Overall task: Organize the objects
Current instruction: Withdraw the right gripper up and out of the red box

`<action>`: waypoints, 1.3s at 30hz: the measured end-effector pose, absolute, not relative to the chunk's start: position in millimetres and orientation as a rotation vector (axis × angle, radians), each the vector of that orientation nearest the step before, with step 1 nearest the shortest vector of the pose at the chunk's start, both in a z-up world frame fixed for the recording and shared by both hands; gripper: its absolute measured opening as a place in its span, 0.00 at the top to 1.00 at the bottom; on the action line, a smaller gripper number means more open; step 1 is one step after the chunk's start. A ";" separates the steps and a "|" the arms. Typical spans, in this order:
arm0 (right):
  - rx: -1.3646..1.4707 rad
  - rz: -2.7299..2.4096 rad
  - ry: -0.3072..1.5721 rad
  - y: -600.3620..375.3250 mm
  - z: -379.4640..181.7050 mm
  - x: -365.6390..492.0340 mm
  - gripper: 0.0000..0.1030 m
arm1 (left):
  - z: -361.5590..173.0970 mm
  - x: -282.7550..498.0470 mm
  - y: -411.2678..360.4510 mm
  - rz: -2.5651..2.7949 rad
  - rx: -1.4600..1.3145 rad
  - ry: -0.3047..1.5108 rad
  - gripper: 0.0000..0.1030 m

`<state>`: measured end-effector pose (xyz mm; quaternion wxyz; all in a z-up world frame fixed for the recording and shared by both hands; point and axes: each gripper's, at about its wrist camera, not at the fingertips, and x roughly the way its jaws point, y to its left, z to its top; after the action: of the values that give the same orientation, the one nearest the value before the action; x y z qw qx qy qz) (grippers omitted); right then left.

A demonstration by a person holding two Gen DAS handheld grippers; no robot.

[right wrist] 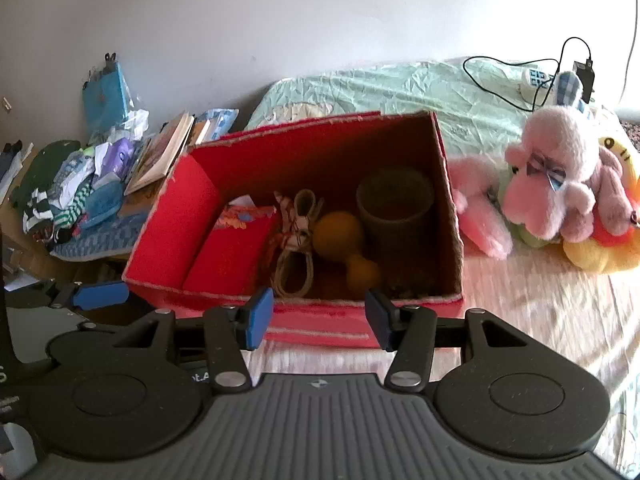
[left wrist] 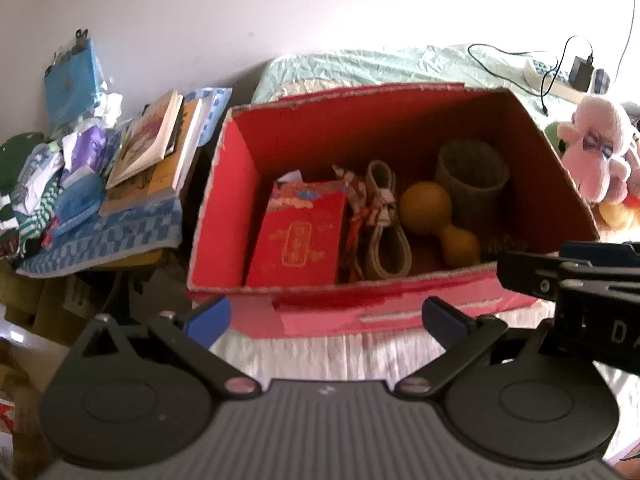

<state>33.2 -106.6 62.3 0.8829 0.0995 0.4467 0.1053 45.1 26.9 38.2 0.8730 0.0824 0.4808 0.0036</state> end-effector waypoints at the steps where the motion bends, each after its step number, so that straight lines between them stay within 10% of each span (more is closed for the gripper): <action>1: 0.206 0.221 0.935 -108.0 61.0 31.7 0.48 | 36.7 43.4 25.1 0.013 0.173 1.009 0.01; 39: 0.258 0.281 0.954 -156.0 58.7 17.4 0.46 | 34.9 30.6 -9.1 0.121 0.166 1.070 0.00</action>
<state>17.4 -156.0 58.7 0.8709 0.1233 0.4563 0.1344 30.6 -9.1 34.9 0.8552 0.0790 0.5090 0.0576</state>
